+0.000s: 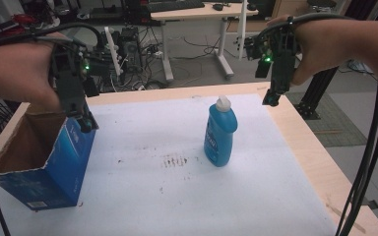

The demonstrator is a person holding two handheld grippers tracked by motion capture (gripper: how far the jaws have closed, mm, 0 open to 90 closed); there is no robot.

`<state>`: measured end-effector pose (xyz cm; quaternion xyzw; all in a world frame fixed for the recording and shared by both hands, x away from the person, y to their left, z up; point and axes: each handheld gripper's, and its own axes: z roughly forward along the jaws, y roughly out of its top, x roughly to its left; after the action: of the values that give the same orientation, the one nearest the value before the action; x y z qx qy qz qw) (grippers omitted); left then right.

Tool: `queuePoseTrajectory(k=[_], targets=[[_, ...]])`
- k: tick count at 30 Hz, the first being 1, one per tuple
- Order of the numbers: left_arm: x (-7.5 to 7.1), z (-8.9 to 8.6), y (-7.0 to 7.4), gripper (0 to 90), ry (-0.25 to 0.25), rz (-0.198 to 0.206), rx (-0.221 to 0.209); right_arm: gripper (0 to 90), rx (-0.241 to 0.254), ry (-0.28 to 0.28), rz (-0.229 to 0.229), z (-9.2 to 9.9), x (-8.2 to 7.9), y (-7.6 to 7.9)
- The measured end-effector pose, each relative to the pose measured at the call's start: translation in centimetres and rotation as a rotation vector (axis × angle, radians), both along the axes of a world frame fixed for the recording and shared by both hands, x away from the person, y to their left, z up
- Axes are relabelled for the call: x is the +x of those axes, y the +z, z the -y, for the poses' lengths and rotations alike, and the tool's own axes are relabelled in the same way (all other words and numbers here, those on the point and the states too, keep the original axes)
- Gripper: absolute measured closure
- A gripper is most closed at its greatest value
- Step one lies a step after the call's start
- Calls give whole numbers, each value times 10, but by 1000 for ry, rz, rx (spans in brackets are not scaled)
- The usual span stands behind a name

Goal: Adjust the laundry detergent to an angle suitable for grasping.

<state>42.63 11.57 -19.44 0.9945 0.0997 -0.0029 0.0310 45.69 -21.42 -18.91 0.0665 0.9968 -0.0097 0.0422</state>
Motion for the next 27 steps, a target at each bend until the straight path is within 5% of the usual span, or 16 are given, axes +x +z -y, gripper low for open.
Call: queuePoseTrajectory(k=[27], targets=[[-3,6,-2,17,2,19,7,118,13,-16,12,5,2,-2]])
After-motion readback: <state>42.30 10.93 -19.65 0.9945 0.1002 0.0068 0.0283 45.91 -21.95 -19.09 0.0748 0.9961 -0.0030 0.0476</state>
